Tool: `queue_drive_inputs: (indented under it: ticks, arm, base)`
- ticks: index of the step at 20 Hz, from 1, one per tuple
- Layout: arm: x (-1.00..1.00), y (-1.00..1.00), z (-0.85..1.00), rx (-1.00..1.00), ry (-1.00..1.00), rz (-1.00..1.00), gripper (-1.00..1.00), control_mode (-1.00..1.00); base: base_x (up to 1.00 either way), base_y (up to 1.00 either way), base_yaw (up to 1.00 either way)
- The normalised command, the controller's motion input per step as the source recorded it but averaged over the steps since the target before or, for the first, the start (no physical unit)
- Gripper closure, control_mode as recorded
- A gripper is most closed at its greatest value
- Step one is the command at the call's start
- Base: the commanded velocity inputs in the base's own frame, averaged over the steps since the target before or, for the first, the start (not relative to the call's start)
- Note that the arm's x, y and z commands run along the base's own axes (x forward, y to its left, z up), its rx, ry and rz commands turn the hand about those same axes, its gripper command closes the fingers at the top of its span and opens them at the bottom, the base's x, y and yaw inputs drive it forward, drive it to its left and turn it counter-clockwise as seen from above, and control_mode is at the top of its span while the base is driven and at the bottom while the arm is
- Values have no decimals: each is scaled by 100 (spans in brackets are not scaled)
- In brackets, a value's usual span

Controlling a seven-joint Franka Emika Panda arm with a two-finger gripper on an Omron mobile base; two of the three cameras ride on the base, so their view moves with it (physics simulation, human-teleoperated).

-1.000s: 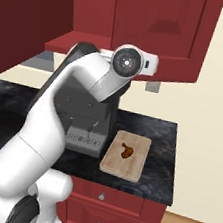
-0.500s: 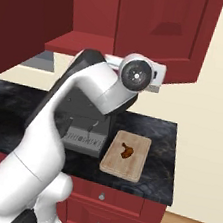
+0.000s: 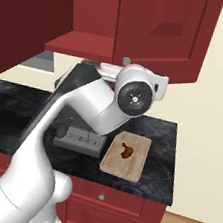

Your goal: Open the cabinet, retrieve the rolling pin, and place it next to the meat on the cutting board to prepare for tenderizing.

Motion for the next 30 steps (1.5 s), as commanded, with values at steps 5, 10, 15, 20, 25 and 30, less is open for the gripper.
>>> queue_drive_inputs:
  ticks: [5, 10, 15, 20, 25, 30]
  arm:
    - [-88, 10, 1, -6, -26, 2, -100, -100]
    - [-47, 61, 1, -17, -30, 5, -100, -100]
    - [-28, 66, 0, -20, -26, 2, -100, -100]
    - [1, 65, 0, -24, -11, 0, -100, -100]
    - [40, 53, -4, -24, 3, -2, -100, -100]
    - [52, 33, -9, -20, 7, -8, -100, -100]
  base:
    - [0, 0, 0]
    - [0, 0, 0]
    - [0, 0, 0]
    - [0, 0, 0]
    - [0, 0, 0]
    - [0, 0, 0]
